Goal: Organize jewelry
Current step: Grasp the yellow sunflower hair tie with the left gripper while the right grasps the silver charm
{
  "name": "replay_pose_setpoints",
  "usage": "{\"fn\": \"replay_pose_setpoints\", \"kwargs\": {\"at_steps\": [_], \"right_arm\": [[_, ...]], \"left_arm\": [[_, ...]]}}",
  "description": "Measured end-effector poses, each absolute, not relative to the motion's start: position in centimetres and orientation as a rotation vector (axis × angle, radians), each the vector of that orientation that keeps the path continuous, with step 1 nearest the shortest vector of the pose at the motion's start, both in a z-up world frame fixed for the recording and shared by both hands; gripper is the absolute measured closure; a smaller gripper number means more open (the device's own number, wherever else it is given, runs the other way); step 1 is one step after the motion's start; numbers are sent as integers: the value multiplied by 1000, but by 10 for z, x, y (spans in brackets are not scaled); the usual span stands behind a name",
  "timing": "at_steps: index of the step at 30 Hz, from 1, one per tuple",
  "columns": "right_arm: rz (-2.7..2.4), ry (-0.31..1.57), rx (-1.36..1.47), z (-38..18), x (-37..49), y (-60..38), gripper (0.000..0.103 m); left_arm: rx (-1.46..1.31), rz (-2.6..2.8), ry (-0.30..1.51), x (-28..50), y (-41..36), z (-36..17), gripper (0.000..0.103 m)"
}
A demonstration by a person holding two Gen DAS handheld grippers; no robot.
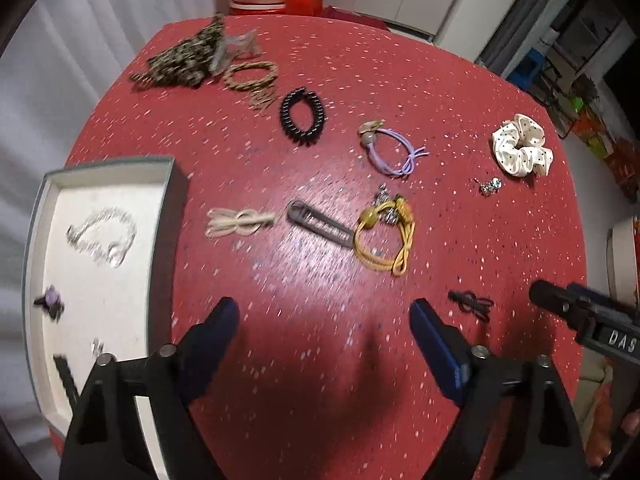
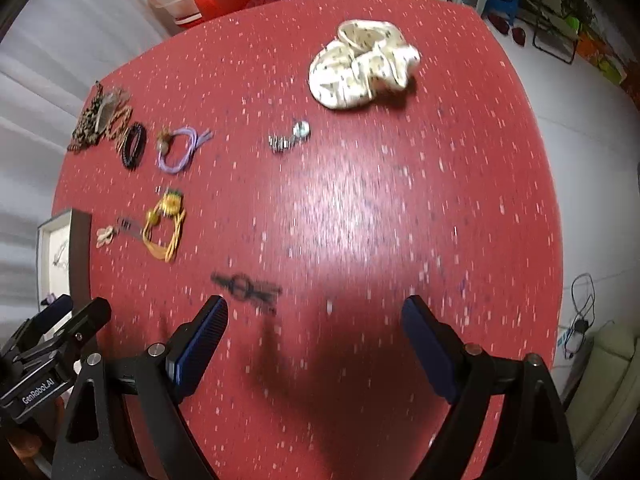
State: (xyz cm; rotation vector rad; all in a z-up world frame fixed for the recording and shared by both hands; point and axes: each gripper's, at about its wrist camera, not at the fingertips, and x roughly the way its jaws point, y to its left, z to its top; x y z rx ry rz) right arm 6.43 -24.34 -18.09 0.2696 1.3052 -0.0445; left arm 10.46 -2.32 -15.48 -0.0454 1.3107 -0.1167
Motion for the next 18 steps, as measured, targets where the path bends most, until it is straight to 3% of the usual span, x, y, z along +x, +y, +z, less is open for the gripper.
{"fn": "replay_pose_setpoints", "kwargs": {"at_steps": [3, 10, 12, 18], "right_arm": [[-48, 1290, 260, -183, 80, -246, 12], [-55, 1264, 238, -193, 118, -247, 12], [-57, 1259, 224, -197, 127, -246, 12], [-56, 1240, 196, -207, 151, -241, 15]], "left_arm": [[-15, -144, 1284, 116, -32, -157, 23], [52, -223, 1240, 136, -55, -166, 23], [73, -244, 1239, 139, -62, -170, 31], [95, -255, 1252, 147, -73, -184, 31]]}}
